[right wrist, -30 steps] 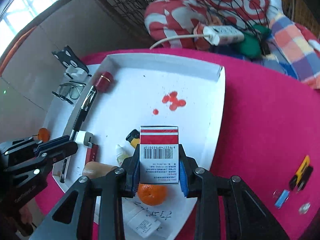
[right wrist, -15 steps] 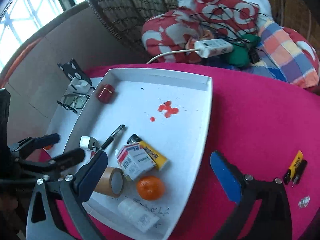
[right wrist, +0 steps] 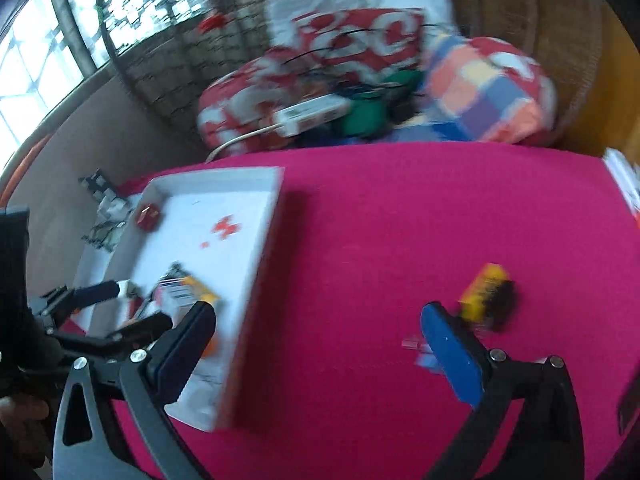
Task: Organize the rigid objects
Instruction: 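Move the left tool to the blue binder clip while the right tool approaches the black plug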
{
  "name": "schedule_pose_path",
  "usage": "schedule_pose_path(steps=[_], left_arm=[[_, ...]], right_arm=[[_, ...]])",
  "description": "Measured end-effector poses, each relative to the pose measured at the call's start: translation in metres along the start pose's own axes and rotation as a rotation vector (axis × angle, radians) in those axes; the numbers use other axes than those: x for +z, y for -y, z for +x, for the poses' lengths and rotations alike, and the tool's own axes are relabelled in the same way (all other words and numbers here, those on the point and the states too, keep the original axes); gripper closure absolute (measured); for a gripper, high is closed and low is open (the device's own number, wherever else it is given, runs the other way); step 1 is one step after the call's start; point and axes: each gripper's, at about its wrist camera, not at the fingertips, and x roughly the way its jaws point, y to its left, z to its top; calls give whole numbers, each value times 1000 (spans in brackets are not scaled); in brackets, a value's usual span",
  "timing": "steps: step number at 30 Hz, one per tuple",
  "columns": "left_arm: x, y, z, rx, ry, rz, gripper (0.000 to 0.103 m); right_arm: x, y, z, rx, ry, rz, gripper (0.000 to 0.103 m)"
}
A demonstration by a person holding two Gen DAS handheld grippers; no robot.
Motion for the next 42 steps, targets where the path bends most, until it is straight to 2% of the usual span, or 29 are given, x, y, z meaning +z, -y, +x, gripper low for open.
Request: schedule_pose_path(steps=[8, 10, 13, 15, 17, 21, 24, 25, 27, 29, 30, 34, 42], left_arm=[[8, 101, 43, -174, -89, 180, 0], [8, 121, 56, -181, -126, 218, 0], [9, 140, 70, -185, -157, 214, 1], [11, 154, 78, -166, -156, 224, 6], [14, 165, 86, -134, -155, 239, 20], [16, 179, 103, -99, -165, 241, 22], [15, 188, 114, -61, -171, 260, 26], [11, 187, 116, -48, -174, 267, 40], [7, 192, 117, -11, -160, 301, 53], [6, 193, 114, -14, -148, 316, 77], [6, 191, 114, -13, -147, 313, 81], [5, 177, 109, -25, -144, 255, 82], [-2, 139, 69, -50, -99, 36, 84]], right_arm=[[-33, 120, -35, -130, -17, 203, 0], [-44, 146, -43, -152, -29, 256, 0], [-59, 174, -52, -184, -40, 315, 0], [-68, 191, -58, -199, -45, 345, 0], [-73, 201, -64, -206, -48, 362, 0], [-79, 215, -73, -214, -51, 353, 0], [-76, 220, -74, -213, -57, 315, 0], [-74, 221, -72, -209, -62, 300, 0], [-67, 217, -66, -176, -68, 244, 0], [-56, 204, -59, -144, -62, 142, 0], [-49, 194, -54, -130, -60, 70, 0], [-30, 160, -24, -70, -92, -122, 0], [-6, 118, 42, 58, -185, -348, 3]])
